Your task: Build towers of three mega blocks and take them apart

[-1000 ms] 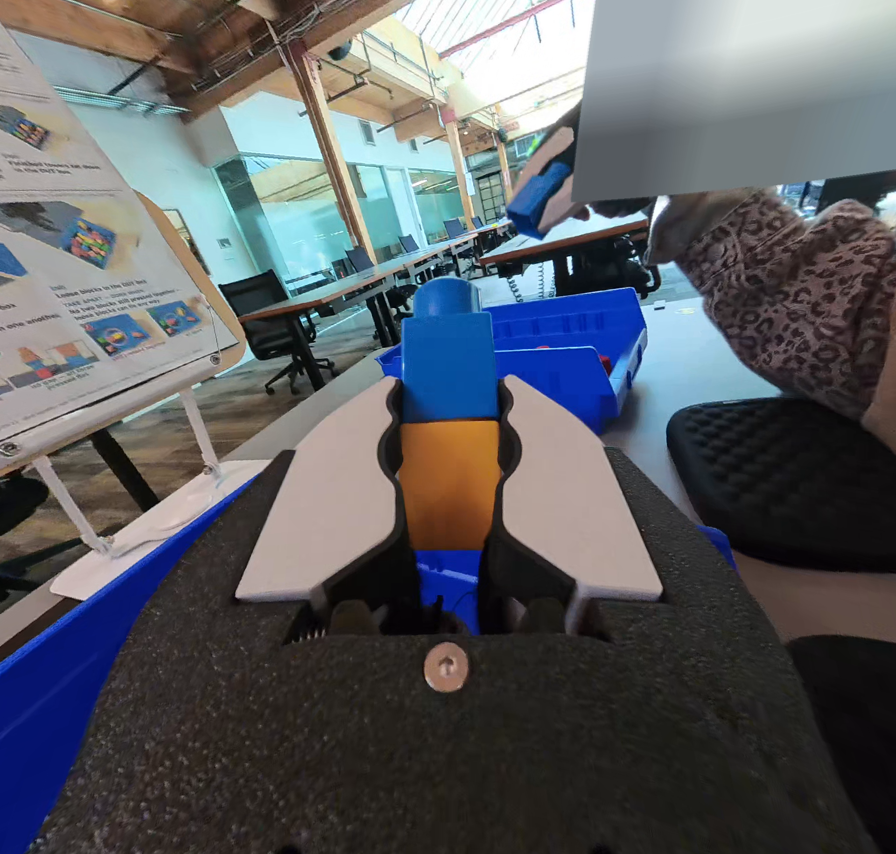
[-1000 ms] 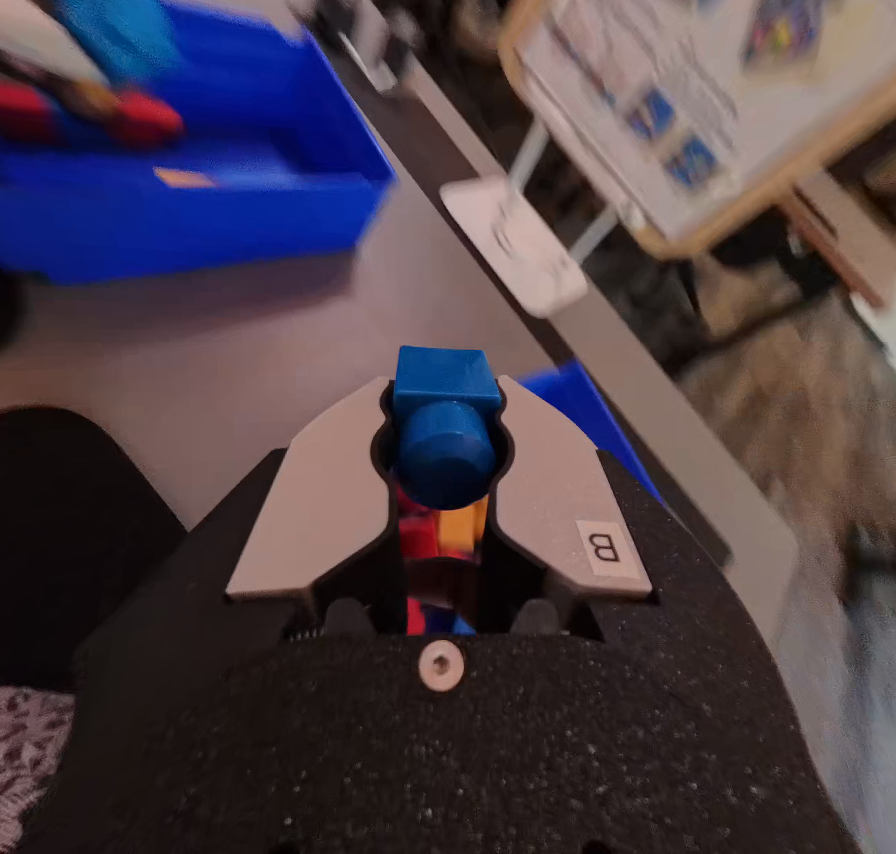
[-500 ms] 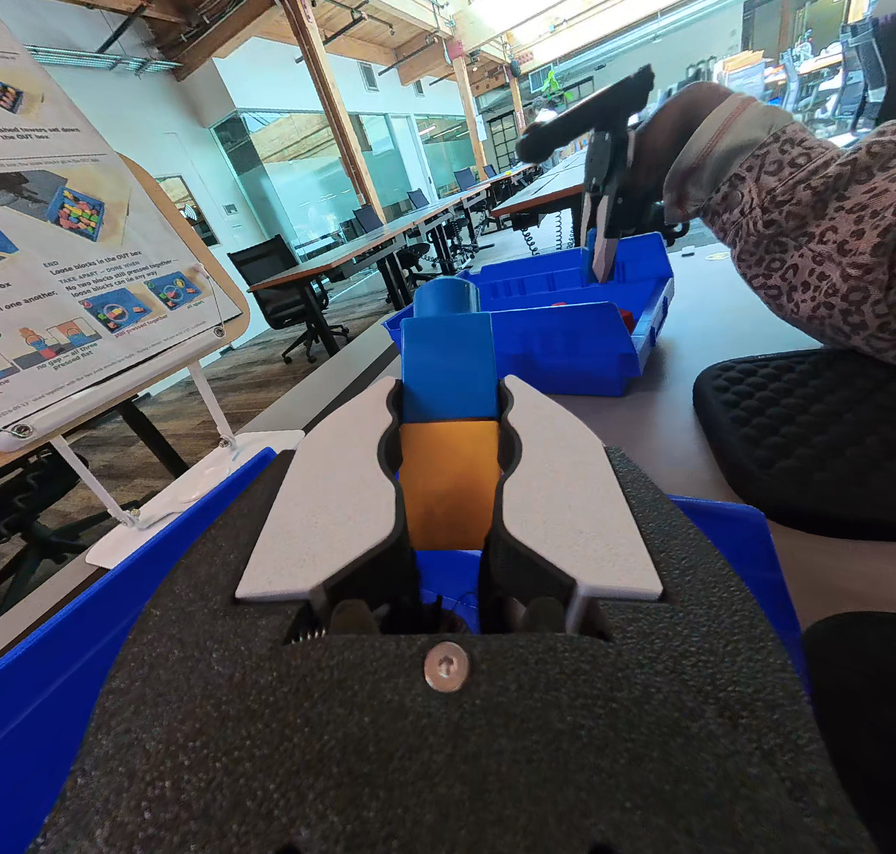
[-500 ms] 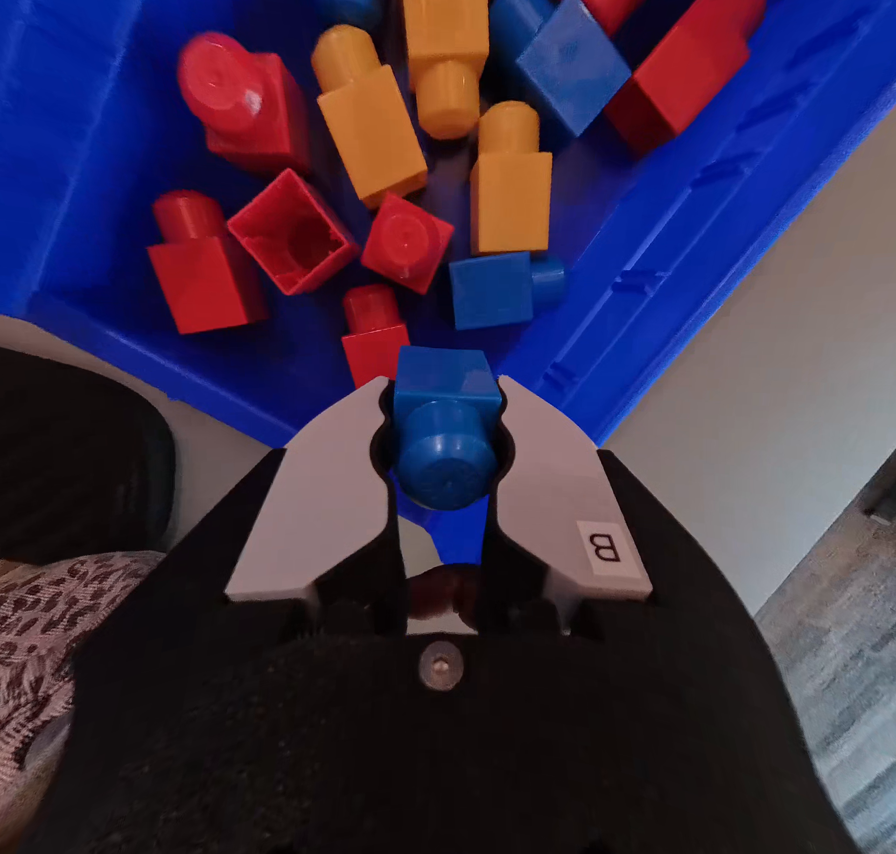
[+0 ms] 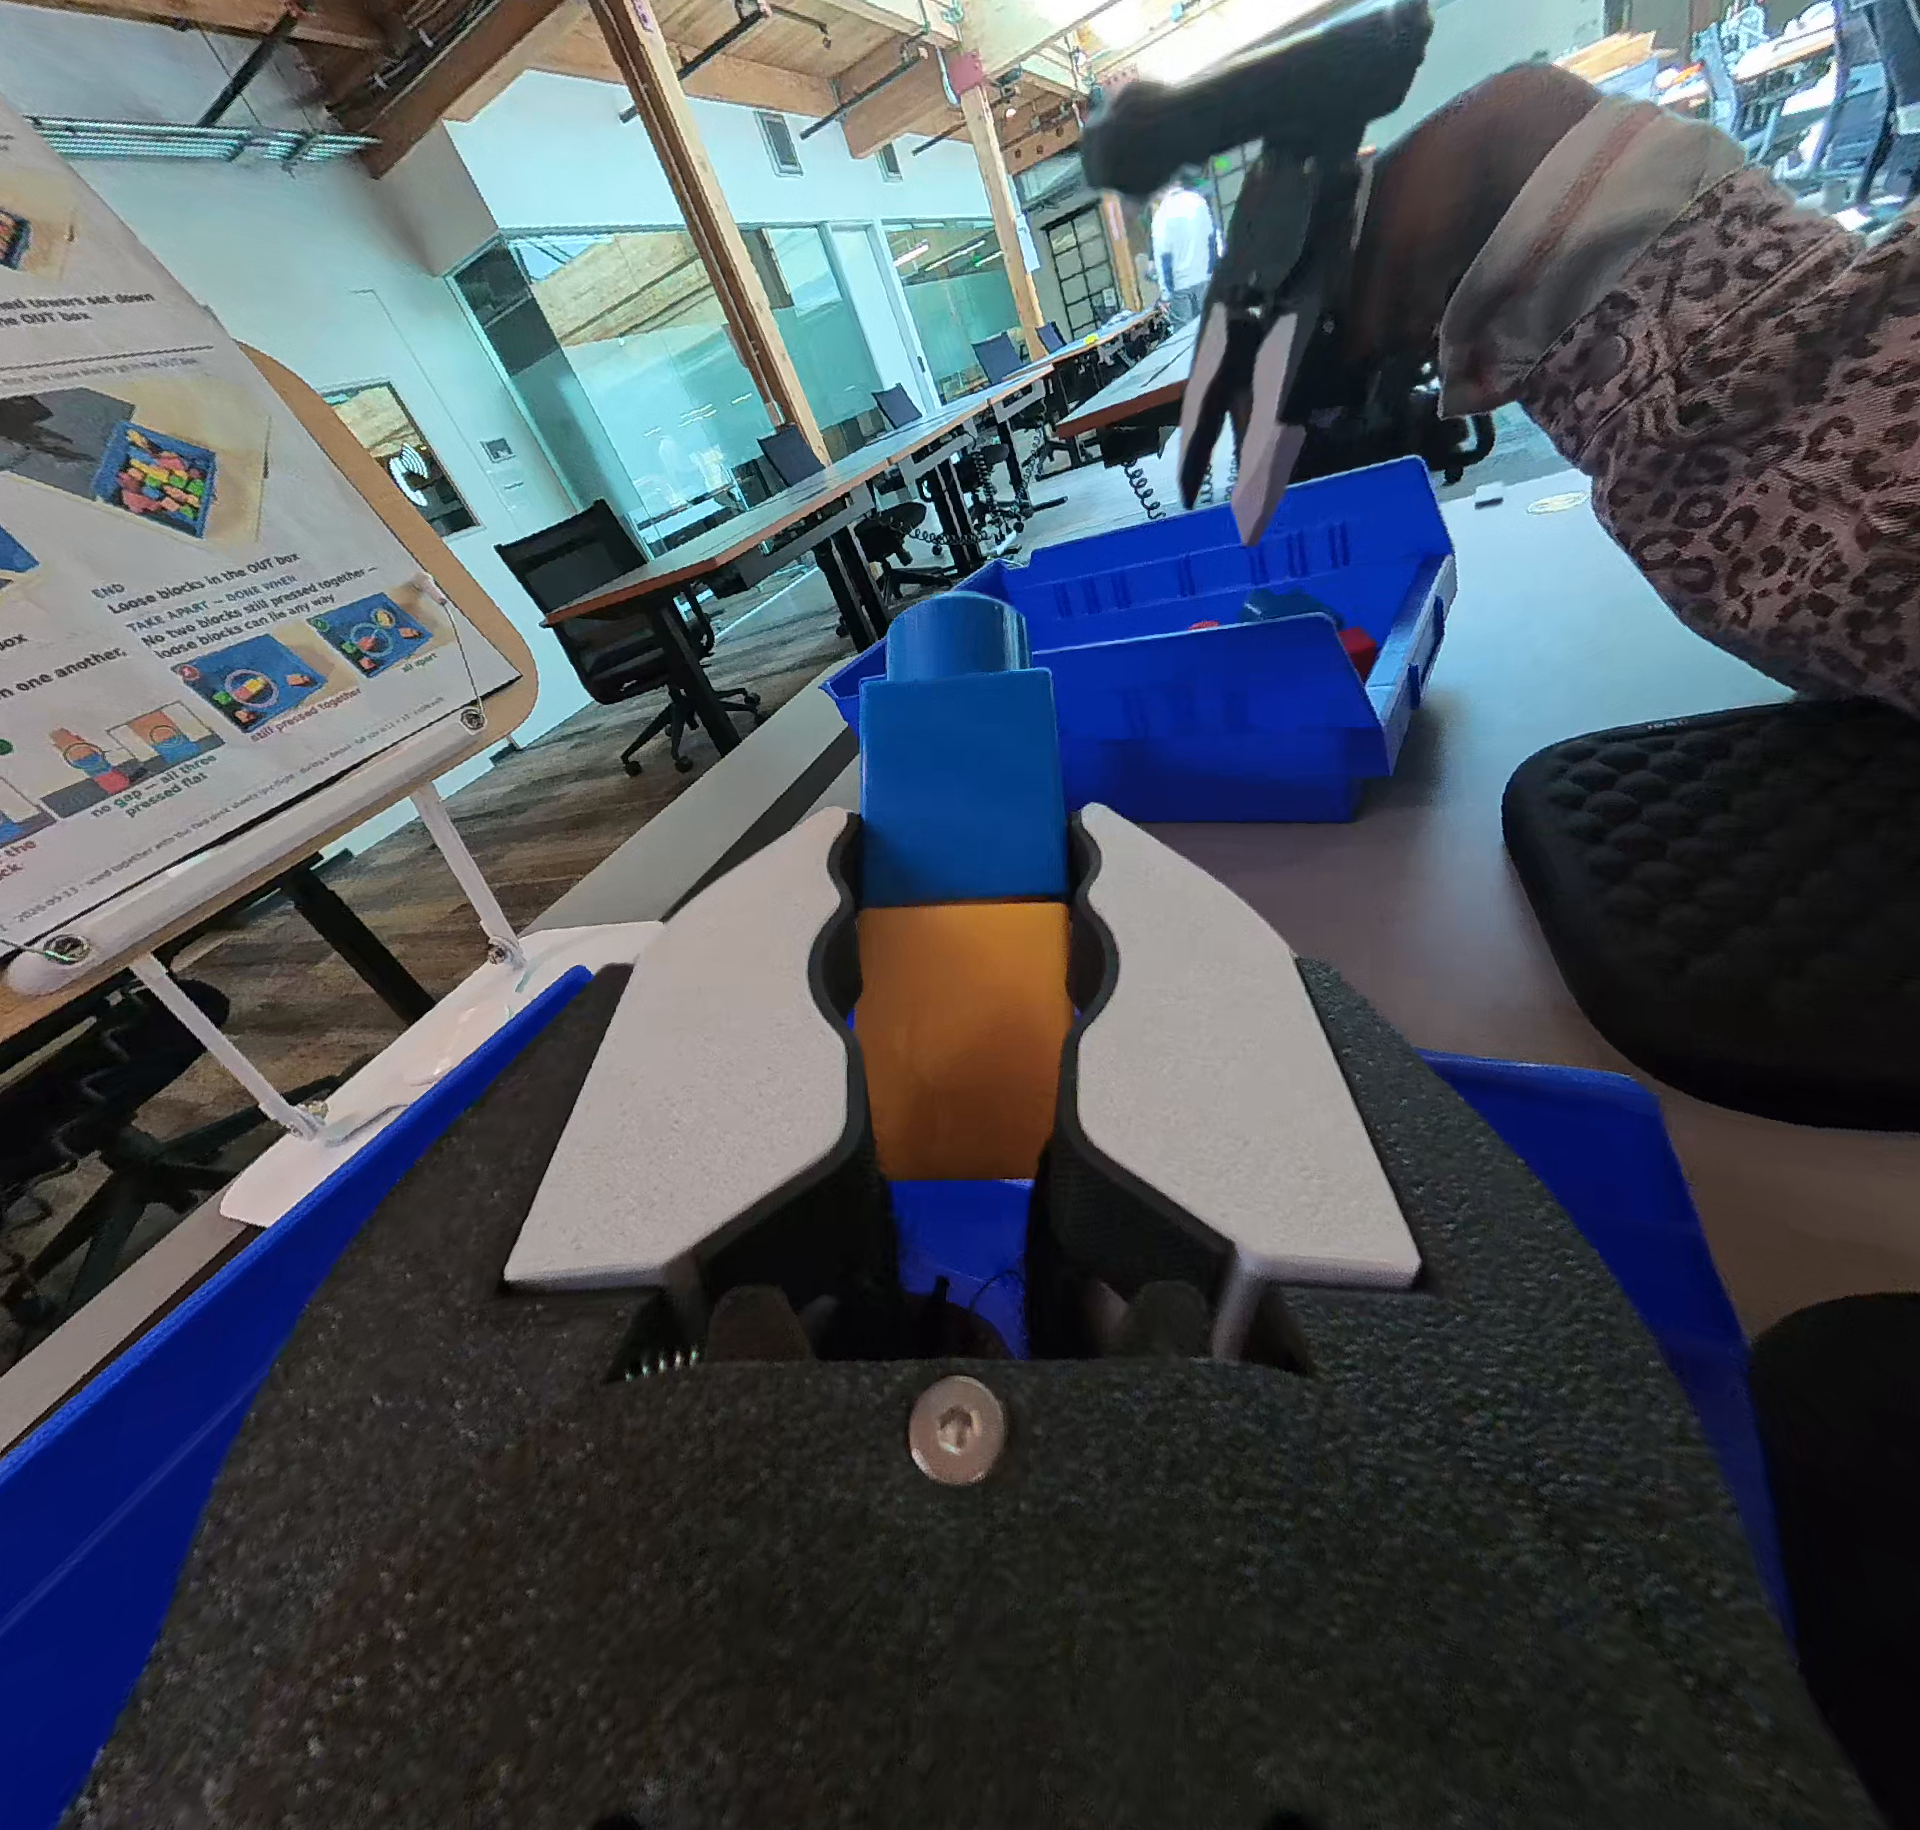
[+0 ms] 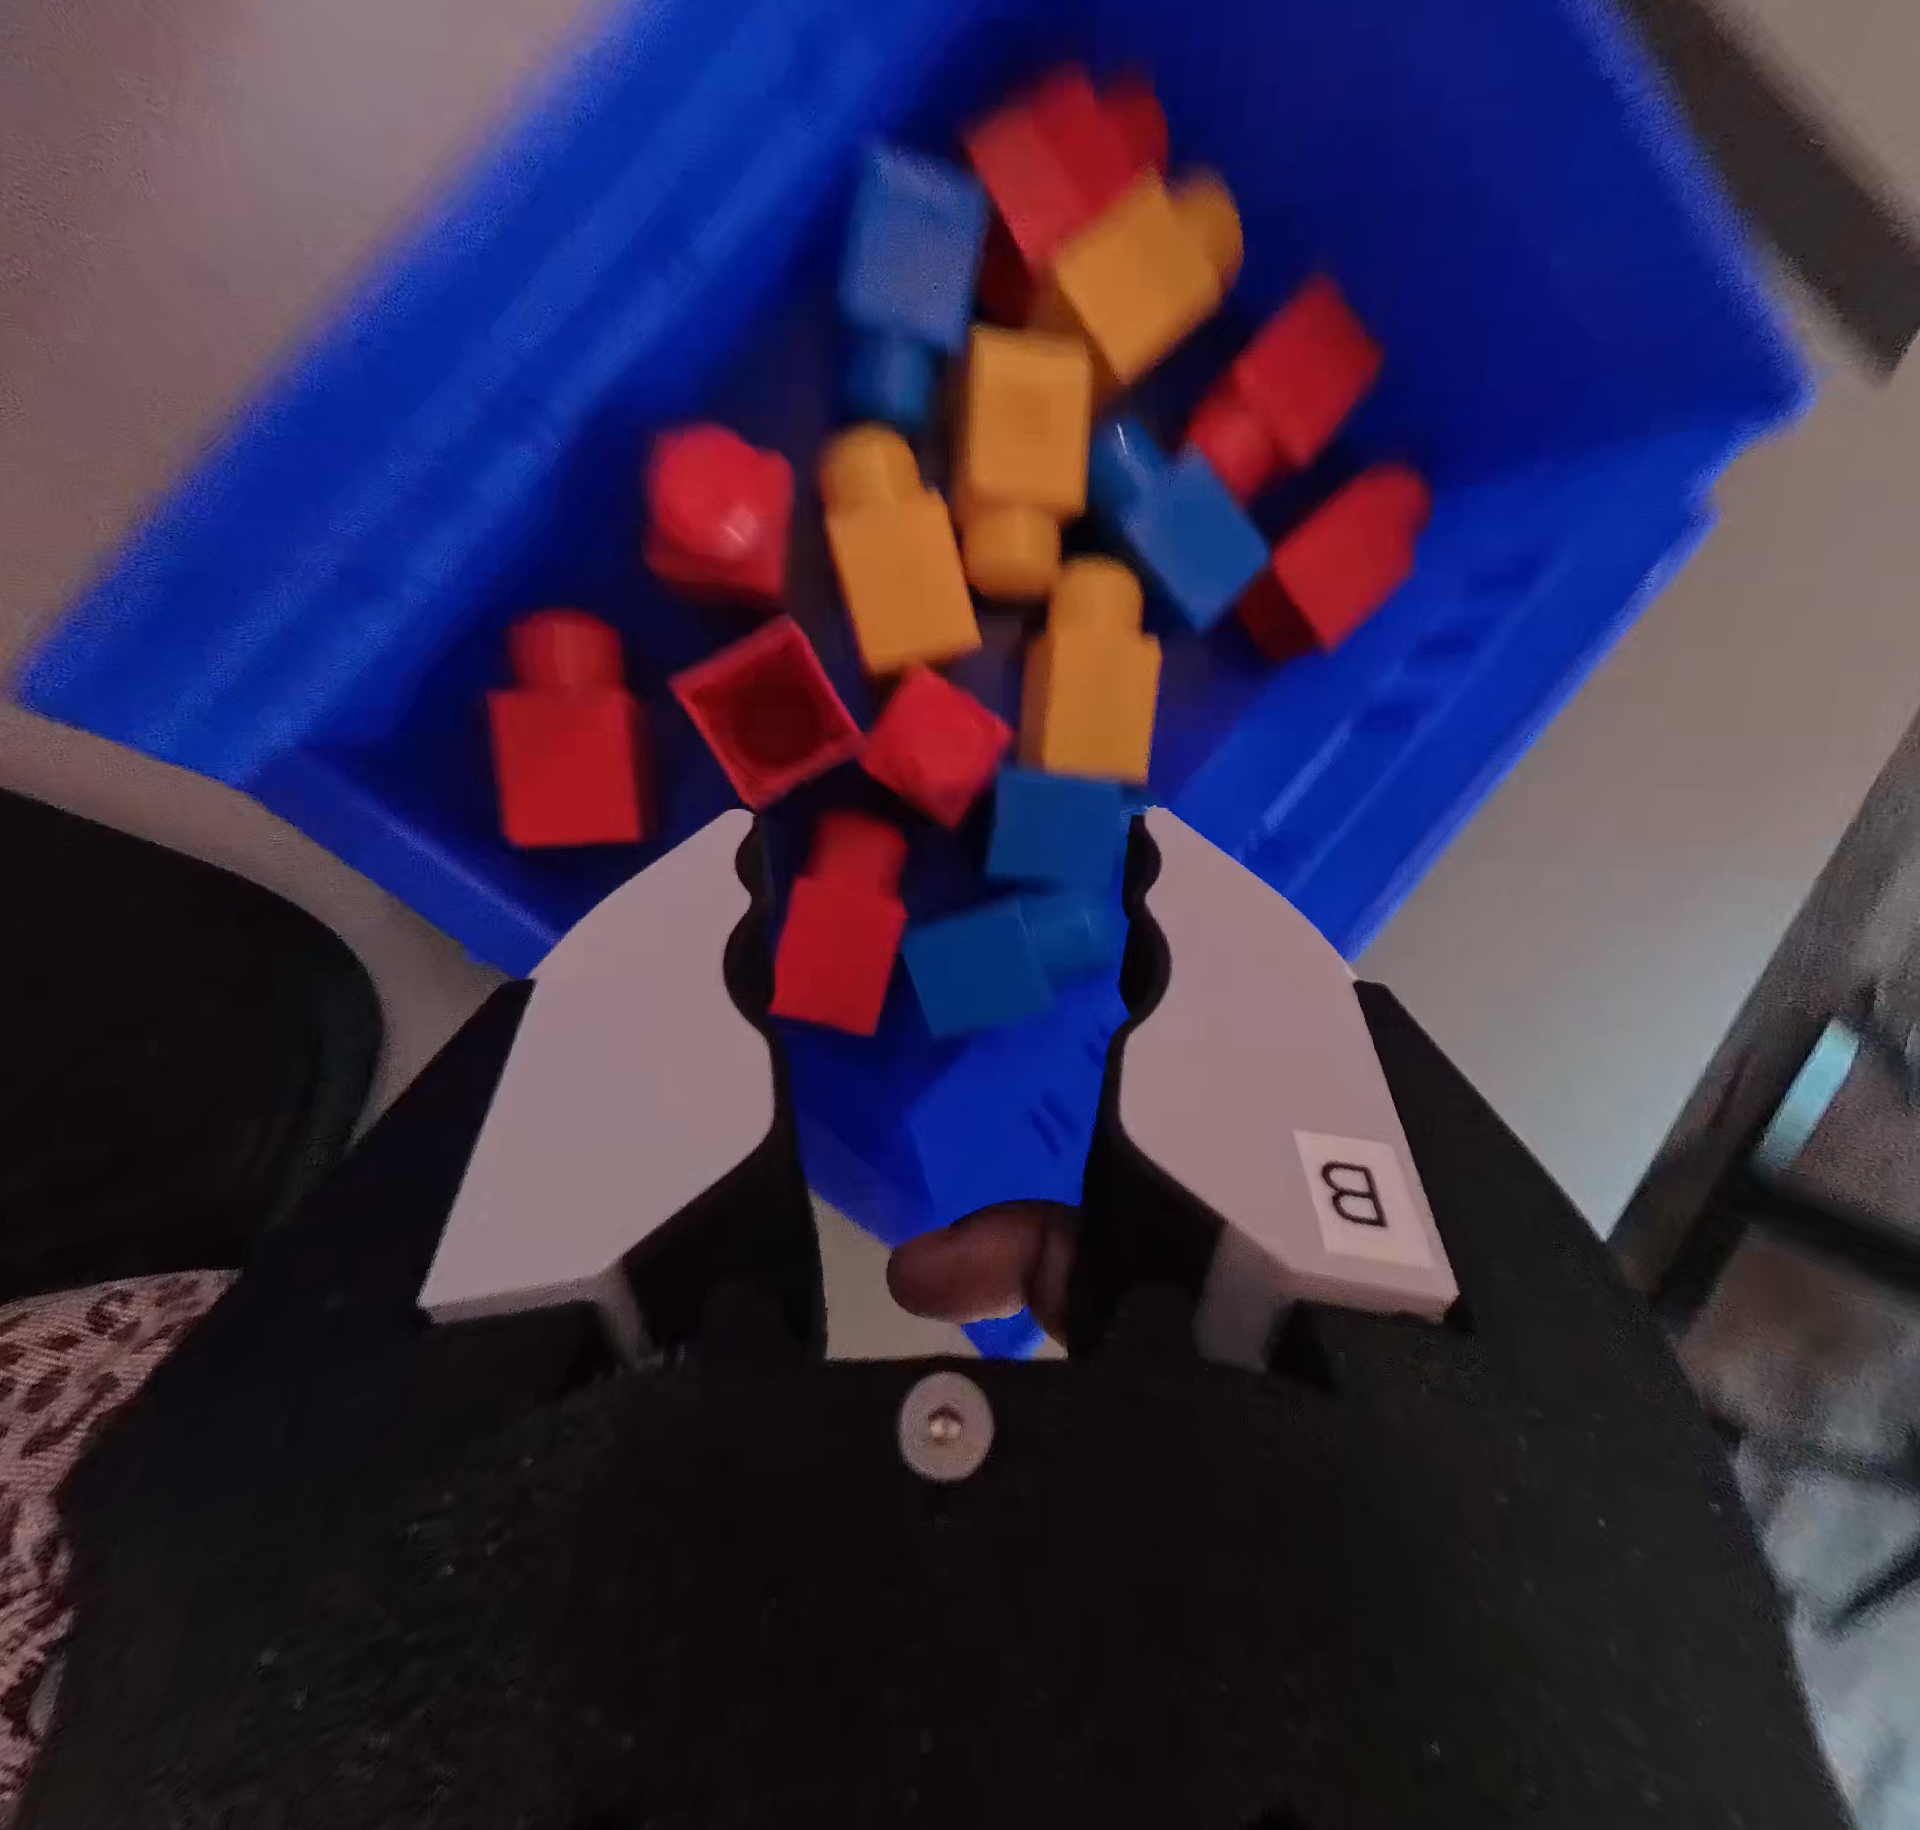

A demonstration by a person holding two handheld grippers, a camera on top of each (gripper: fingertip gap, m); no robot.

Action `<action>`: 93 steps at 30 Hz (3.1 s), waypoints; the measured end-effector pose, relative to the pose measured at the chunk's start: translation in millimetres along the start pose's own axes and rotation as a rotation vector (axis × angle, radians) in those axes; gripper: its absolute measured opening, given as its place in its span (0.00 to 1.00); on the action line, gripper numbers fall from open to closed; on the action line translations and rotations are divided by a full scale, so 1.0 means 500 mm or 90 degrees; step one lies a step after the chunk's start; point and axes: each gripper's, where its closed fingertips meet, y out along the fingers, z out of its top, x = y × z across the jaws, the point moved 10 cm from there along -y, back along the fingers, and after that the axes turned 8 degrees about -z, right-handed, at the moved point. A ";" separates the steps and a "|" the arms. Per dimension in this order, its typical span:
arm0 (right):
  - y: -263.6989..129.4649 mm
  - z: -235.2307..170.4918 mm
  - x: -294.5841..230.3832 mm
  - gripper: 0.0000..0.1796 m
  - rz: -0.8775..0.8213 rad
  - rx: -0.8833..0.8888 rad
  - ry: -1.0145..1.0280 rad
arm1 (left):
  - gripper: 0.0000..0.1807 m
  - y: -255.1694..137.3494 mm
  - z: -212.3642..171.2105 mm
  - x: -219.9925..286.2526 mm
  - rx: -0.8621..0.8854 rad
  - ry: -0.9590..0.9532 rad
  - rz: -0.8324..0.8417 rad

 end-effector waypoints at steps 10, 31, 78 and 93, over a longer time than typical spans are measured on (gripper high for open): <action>-0.156 0.258 -0.295 0.39 0.388 0.608 -0.210 | 0.20 -0.007 0.026 0.007 0.023 0.220 0.221; -0.042 0.328 -0.382 0.20 0.483 0.403 -0.114 | 0.22 0.033 0.009 0.029 -0.134 0.344 0.208; -0.025 0.059 -0.056 0.28 0.071 0.105 -0.113 | 0.22 0.013 0.005 0.009 -0.111 0.268 0.231; -0.054 0.333 -0.371 0.36 0.530 0.499 -0.100 | 0.22 0.013 0.019 0.018 -0.059 0.316 0.257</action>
